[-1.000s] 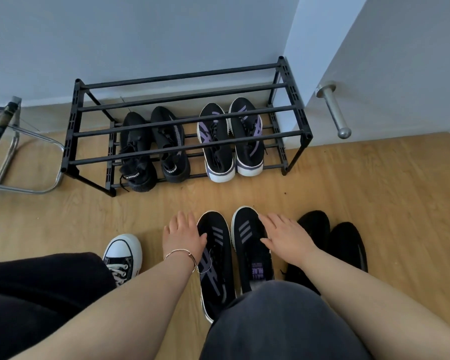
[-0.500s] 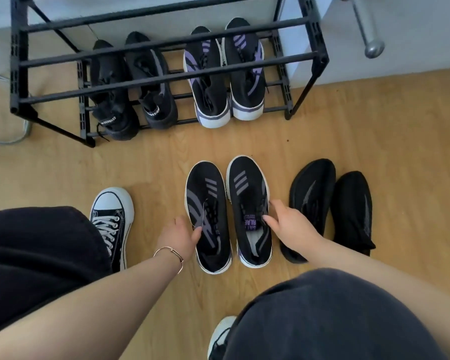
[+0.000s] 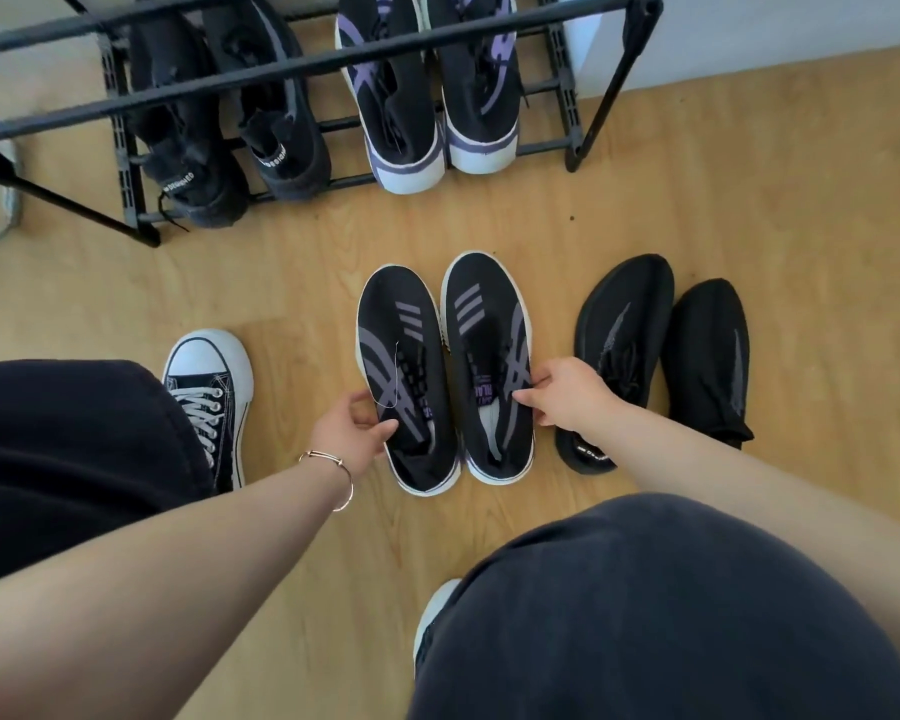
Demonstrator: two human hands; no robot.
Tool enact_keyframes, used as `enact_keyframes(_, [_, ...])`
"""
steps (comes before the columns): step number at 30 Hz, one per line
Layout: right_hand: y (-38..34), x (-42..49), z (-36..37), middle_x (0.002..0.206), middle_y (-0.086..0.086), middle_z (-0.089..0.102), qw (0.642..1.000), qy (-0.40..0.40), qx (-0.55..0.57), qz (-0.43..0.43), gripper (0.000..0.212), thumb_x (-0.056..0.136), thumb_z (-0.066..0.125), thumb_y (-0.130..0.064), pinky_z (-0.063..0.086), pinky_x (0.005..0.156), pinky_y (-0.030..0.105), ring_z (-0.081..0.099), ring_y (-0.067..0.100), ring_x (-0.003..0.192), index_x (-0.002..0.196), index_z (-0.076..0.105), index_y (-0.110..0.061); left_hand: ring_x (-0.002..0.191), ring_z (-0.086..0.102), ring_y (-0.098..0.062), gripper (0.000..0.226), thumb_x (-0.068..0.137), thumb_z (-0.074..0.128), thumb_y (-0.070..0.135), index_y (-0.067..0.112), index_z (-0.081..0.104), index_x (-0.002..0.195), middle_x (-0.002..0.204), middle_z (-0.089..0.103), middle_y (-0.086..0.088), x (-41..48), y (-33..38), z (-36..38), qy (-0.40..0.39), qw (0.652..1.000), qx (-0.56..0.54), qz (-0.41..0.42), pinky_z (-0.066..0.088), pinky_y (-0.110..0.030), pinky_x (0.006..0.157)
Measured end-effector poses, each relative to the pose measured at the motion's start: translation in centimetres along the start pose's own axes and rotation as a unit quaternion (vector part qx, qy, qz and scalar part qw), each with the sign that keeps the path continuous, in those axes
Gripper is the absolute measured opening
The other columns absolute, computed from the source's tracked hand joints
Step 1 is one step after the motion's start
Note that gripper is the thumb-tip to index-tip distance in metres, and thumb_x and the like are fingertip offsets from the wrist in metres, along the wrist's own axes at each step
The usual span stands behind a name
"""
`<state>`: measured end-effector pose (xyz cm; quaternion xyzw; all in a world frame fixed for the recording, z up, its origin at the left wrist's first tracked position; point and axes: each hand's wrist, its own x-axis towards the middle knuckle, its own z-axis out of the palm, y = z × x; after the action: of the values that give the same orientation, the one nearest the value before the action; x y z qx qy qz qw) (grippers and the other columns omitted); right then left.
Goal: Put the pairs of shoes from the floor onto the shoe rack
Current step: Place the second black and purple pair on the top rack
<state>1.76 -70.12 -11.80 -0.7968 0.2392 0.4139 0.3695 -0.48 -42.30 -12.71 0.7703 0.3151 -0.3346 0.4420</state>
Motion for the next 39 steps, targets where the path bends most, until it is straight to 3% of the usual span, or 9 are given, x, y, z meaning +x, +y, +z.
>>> enact_keyframes(2, [-0.3, 0.2, -0.2, 0.092, 0.019, 0.074, 1.000, -0.003, -0.014, 0.010, 0.022, 0.090, 0.073, -0.027, 0.062, 0.082, 0.050, 0.072, 0.033, 0.086, 0.090, 0.072, -0.005, 0.087, 0.071, -0.024, 0.062, 0.084, 0.075, 0.008, 0.016, 0.047, 0.139, 0.097, 0.065, -0.001, 0.3, 0.1, -0.2, -0.008, 0.999, -0.036, -0.009, 0.060, -0.037, 0.076])
enact_keyframes(6, [-0.5, 0.4, -0.1, 0.099, 0.027, 0.073, 1.000, 0.000, -0.012, 0.020, 0.027, 0.089, 0.074, -0.023, 0.061, 0.083, 0.053, 0.072, 0.040, 0.091, 0.097, 0.072, 0.003, 0.086, 0.069, -0.020, 0.051, 0.085, 0.074, 0.005, 0.009, 0.053, 0.131, 0.098, 0.064, -0.002, 0.6, 0.2, -0.6, -0.022, 0.998, -0.053, -0.017, 0.058, -0.031, 0.071])
enact_keyframes(11, [-0.7, 0.4, -0.1, 0.096, 0.015, 0.073, 0.997, -0.001, 0.071, 0.029, 0.012, 0.091, 0.073, -0.017, 0.065, 0.079, 0.043, 0.074, 0.028, 0.084, 0.082, 0.064, -0.017, 0.084, 0.068, -0.019, 0.044, 0.084, 0.074, 0.002, 0.007, 0.058, 0.125, 0.098, 0.063, -0.003, 0.8, 1.0, -1.4, -0.025, 0.998, -0.063, -0.003, 0.058, -0.027, 0.067])
enact_keyframes(13, [-0.8, 0.3, -0.3, 0.098, 0.012, 0.072, 0.994, 0.001, 0.101, 0.029, 0.008, 0.091, 0.073, -0.015, 0.065, 0.078, 0.041, 0.074, 0.026, 0.085, 0.092, 0.065, -0.016, 0.085, 0.068, -0.019, 0.044, 0.084, 0.074, 0.003, 0.007, 0.058, 0.125, 0.099, 0.062, -0.002, 0.8, 1.7, -1.8, -0.022, 0.998, -0.058, 0.007, 0.059, -0.028, 0.068])
enact_keyframes(16, [-1.4, -0.1, -1.2, 0.102, 0.012, 0.070, 0.992, -0.008, 0.122, 0.021, 0.023, 0.091, 0.073, -0.013, 0.065, 0.079, 0.040, 0.073, 0.025, 0.088, 0.111, 0.062, -0.010, 0.083, 0.067, -0.016, 0.044, 0.084, 0.073, 0.002, 0.008, 0.058, 0.125, 0.097, 0.062, -0.001, 0.6, 3.0, -2.5, -0.016, 0.998, -0.050, 0.025, 0.058, -0.025, 0.065])
enact_keyframes(25, [-4.4, -2.7, -6.9, 0.105, 0.006, 0.069, 0.994, 0.002, 0.110, -0.027, 0.020, 0.086, 0.078, -0.021, 0.066, 0.075, 0.037, 0.077, 0.023, 0.079, 0.095, 0.061, -0.023, 0.087, 0.068, -0.016, 0.044, 0.085, 0.073, 0.003, 0.010, 0.057, 0.125, 0.100, 0.063, 0.000, -1.4, 8.0, -4.1, -0.016, 0.995, -0.075, 0.071, 0.060, -0.025, 0.065])
enact_keyframes(31, [-7.5, -4.7, -9.8, 0.103, 0.010, 0.070, 0.991, 0.001, 0.116, -0.062, 0.025, 0.084, 0.080, -0.018, 0.066, 0.071, 0.036, 0.077, 0.024, 0.076, 0.102, 0.062, -0.017, 0.079, 0.066, -0.014, 0.040, 0.085, 0.072, 0.002, 0.010, 0.058, 0.121, 0.094, 0.062, 0.001, -3.6, 10.5, -5.5, 0.007, 0.989, -0.097, 0.111, 0.060, -0.026, 0.065])
enact_keyframes(36, [-9.9, -6.6, -11.4, 0.106, 0.012, 0.069, 0.991, 0.000, 0.110, -0.077, 0.036, 0.086, 0.078, -0.014, 0.065, 0.078, 0.043, 0.076, 0.028, 0.084, 0.118, 0.061, -0.009, 0.083, 0.066, -0.015, 0.042, 0.086, 0.072, 0.002, 0.009, 0.058, 0.124, 0.099, 0.063, -0.001, -5.0, 12.4, -7.0, 0.008, 0.985, -0.119, 0.126, 0.058, -0.026, 0.067])
enact_keyframes(39, [-11.9, -7.6, -12.4, 0.108, 0.013, 0.068, 0.989, 0.016, 0.120, -0.090, 0.034, 0.086, 0.077, -0.012, 0.065, 0.075, 0.039, 0.074, 0.027, 0.087, 0.116, 0.061, -0.010, 0.088, 0.067, -0.020, 0.042, 0.086, 0.071, 0.001, 0.007, 0.058, 0.125, 0.102, 0.065, -0.006, -5.6, 14.0, -8.2, 0.008, 0.982, -0.134, 0.136, 0.058, -0.029, 0.070])
